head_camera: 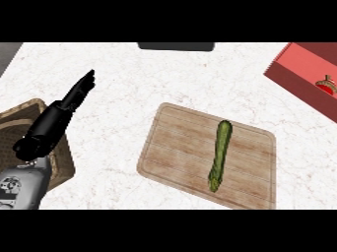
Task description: Pick the cupcake from the cutting board and place it in the cardboard box
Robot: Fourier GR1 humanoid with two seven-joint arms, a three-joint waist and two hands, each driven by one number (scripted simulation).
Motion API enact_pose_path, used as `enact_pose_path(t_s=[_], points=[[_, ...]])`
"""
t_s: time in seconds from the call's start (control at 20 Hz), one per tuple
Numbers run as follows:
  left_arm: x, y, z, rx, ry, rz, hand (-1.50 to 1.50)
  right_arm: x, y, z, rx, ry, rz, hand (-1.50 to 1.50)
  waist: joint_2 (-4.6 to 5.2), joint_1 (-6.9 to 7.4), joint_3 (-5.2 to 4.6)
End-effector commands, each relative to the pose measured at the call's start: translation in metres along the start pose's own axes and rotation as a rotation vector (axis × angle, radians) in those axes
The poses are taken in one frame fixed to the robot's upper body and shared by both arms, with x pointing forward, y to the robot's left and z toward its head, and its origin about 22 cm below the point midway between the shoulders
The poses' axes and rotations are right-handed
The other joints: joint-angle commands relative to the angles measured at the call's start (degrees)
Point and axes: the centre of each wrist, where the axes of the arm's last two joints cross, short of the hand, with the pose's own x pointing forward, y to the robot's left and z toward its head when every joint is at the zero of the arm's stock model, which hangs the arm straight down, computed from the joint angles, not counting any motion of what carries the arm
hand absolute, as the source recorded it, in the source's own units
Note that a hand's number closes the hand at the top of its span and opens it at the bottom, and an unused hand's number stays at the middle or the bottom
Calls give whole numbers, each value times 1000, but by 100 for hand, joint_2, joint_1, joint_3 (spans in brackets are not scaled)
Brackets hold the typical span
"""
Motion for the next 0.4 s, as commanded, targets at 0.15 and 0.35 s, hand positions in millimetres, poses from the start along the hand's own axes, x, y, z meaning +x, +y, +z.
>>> enact_pose_path(t_s=[0.15, 0.35], points=[[-1, 19, -2, 17, -20, -2, 0, -18, -18, 24, -241, 46, -426, -150, 50, -7, -8], [0, -1, -8, -21, -20, -7, 0, -24, -34, 39, -325, 37, -437, -150, 97, 67, 5]])
